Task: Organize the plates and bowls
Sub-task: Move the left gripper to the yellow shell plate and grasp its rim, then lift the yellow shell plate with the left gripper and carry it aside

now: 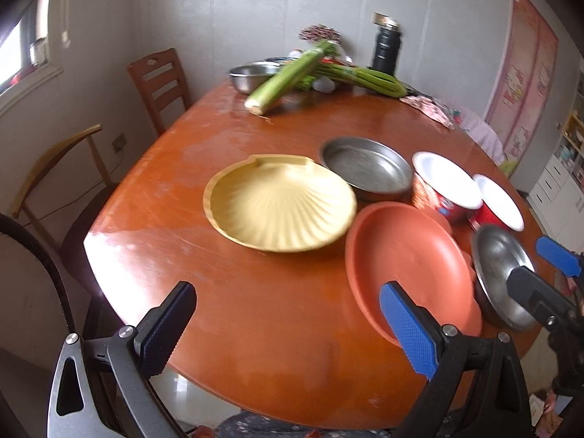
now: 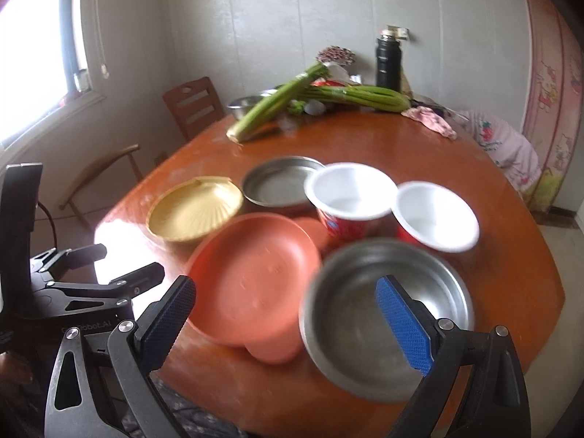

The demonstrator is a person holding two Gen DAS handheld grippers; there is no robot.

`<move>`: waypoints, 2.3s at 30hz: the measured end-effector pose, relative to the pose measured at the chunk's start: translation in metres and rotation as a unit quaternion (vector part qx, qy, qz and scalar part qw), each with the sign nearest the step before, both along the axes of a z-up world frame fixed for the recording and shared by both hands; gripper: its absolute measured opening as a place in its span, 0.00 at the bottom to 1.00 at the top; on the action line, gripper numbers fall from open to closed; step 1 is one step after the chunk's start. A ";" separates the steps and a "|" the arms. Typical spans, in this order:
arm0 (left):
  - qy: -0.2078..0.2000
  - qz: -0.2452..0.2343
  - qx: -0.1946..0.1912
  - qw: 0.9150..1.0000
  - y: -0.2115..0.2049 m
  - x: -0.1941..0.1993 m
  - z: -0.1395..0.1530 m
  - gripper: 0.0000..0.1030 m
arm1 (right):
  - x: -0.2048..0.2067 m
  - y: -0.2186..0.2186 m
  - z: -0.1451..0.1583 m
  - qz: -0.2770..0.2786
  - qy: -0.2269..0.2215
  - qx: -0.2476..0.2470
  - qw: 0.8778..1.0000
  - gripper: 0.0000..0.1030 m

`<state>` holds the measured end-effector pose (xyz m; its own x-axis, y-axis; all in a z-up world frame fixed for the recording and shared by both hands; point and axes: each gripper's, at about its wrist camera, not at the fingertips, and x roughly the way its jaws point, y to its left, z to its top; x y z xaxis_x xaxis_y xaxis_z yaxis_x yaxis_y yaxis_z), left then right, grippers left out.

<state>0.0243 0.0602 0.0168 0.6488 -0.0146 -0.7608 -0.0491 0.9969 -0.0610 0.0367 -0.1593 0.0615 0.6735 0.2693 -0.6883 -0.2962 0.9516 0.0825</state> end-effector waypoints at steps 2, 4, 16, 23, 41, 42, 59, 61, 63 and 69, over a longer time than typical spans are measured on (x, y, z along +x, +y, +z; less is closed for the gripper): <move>0.001 0.009 0.002 1.000 0.013 0.006 0.004 0.98 | 0.011 0.014 0.006 0.012 0.000 -0.003 1.000 0.96; -0.002 0.017 0.005 1.000 0.026 0.013 0.008 0.98 | 0.024 0.026 0.008 0.021 0.008 0.003 1.000 0.96; 0.028 0.042 -0.008 0.999 0.094 0.080 -0.001 0.98 | 0.099 0.099 -0.023 0.043 0.072 -0.019 0.996 0.96; 0.056 0.017 -0.013 0.998 0.099 0.113 -0.021 0.98 | 0.129 0.112 -0.048 0.025 0.107 -0.031 0.993 0.96; 0.086 -0.026 -0.038 0.995 0.089 0.142 -0.050 0.82 | 0.161 0.134 -0.085 0.039 0.154 -0.064 0.985 0.70; 0.086 -0.027 -0.039 0.995 0.088 0.143 -0.050 0.79 | 0.161 0.135 -0.086 0.039 0.154 -0.064 0.985 0.70; 0.079 -0.036 -0.064 0.994 0.096 0.150 -0.036 0.54 | 0.153 0.155 -0.072 0.081 0.151 -0.028 0.985 0.65; 0.079 -0.035 -0.061 0.994 0.099 0.156 -0.033 0.54 | 0.153 0.159 -0.071 0.081 0.151 -0.027 0.985 0.65; 0.080 -0.032 -0.060 0.995 0.101 0.163 -0.031 0.54 | 0.155 0.163 -0.071 0.077 0.155 -0.024 0.985 0.65; 0.083 -0.029 -0.050 0.995 0.104 0.187 -0.033 0.54 | 0.159 0.169 -0.073 0.071 0.157 -0.016 0.985 0.65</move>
<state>0.2109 0.1644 -0.0164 0.5098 -0.1287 -0.8506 -0.0103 0.9878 -0.1557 0.1956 0.0101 -0.0111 0.3839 0.3211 -0.8657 -0.3912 0.9058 0.1625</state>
